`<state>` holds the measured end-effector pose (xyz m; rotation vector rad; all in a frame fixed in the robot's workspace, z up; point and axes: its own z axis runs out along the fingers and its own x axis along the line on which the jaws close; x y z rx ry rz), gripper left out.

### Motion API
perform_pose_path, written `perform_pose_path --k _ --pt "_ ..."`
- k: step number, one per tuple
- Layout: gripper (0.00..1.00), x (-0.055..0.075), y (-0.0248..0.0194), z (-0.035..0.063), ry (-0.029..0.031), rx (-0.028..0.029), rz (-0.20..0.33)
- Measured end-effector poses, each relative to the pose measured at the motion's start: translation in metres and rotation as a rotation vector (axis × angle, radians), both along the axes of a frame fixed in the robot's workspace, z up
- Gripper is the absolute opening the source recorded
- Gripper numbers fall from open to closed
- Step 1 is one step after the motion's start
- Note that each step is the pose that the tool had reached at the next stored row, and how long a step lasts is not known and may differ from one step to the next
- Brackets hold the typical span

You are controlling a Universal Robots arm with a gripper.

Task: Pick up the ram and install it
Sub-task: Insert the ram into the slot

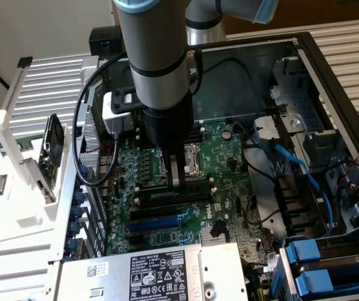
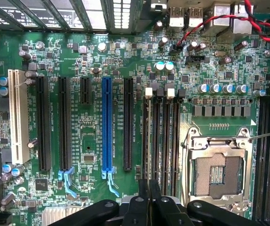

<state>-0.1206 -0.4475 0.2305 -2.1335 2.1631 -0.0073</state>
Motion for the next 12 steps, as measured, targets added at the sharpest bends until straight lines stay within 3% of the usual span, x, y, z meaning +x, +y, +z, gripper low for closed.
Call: perform_pose_path --k 12 --pt "0.12 0.0 0.0 -0.003 0.0 0.001 0.002"
